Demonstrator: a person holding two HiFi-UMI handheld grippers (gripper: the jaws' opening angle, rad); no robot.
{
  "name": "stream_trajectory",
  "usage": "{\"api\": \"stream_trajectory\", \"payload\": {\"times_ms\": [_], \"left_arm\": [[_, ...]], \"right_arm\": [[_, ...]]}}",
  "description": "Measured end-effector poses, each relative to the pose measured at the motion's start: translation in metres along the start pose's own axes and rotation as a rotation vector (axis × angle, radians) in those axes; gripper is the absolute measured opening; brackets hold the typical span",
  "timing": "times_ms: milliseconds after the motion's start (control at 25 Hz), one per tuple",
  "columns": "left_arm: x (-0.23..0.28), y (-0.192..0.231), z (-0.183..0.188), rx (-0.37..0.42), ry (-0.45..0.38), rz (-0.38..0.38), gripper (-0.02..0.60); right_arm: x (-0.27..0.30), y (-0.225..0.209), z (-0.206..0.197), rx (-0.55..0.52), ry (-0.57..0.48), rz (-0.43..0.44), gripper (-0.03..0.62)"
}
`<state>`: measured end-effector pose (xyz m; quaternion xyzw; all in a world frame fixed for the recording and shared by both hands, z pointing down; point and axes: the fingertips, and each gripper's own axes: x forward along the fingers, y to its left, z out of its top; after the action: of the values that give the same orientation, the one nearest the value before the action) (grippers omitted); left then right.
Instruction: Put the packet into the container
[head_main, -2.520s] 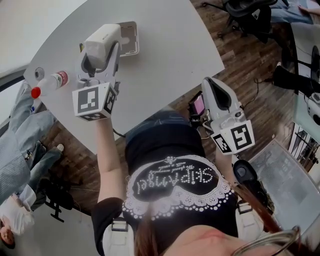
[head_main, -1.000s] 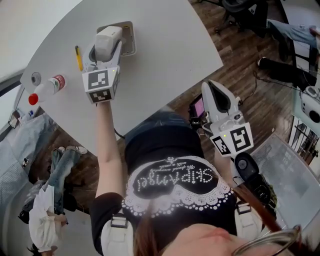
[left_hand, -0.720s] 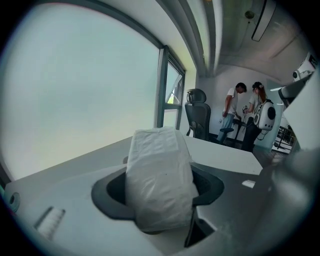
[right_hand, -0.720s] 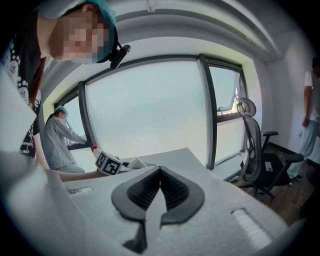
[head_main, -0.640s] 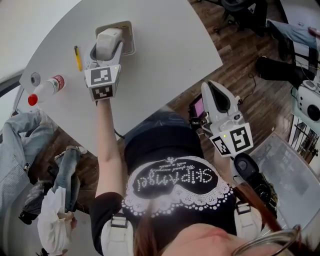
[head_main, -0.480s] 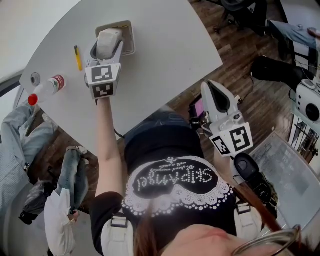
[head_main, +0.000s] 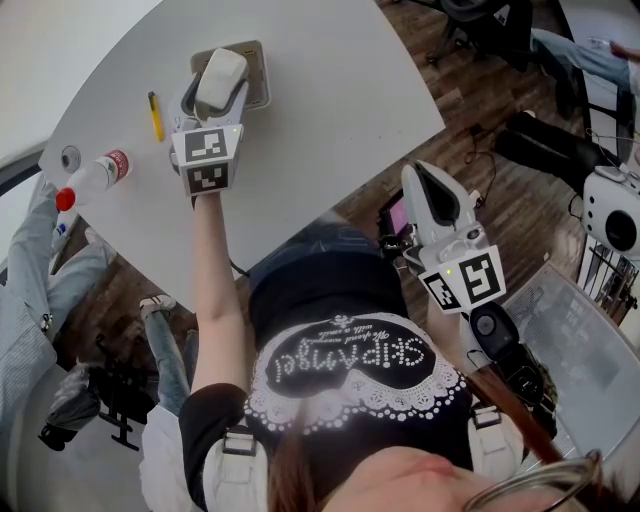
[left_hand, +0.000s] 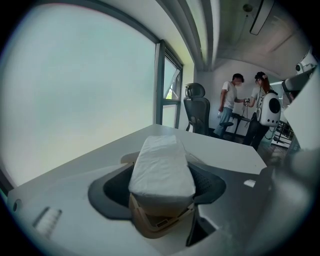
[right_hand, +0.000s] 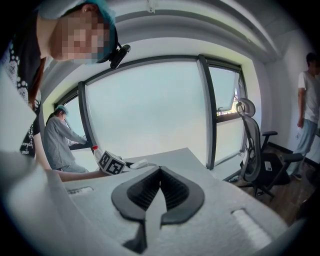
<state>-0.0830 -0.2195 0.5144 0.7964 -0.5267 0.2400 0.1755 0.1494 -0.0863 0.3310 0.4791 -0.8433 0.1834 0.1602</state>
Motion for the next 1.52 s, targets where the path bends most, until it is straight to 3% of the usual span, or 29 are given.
{"api": "stream_trajectory", "payload": {"times_ms": [600, 960, 1240, 1520], "left_arm": [[0.001, 0.002, 0.002, -0.024, -0.013, 0.002, 0.307], [0.000, 0.000, 0.001, -0.007, -0.007, 0.010, 0.305], [0.001, -0.001, -0.002, 0.048, 0.010, 0.028, 0.308], [0.001, 0.000, 0.000, 0.036, -0.010, 0.021, 0.304]], "right_arm": [[-0.002, 0.002, -0.001, 0.002, -0.004, 0.002, -0.003], [-0.010, 0.003, -0.004, 0.007, -0.008, -0.011, -0.002], [-0.013, 0.007, -0.005, 0.009, -0.015, -0.015, -0.003], [-0.020, 0.007, -0.004, 0.003, -0.027, -0.029, -0.003]]}}
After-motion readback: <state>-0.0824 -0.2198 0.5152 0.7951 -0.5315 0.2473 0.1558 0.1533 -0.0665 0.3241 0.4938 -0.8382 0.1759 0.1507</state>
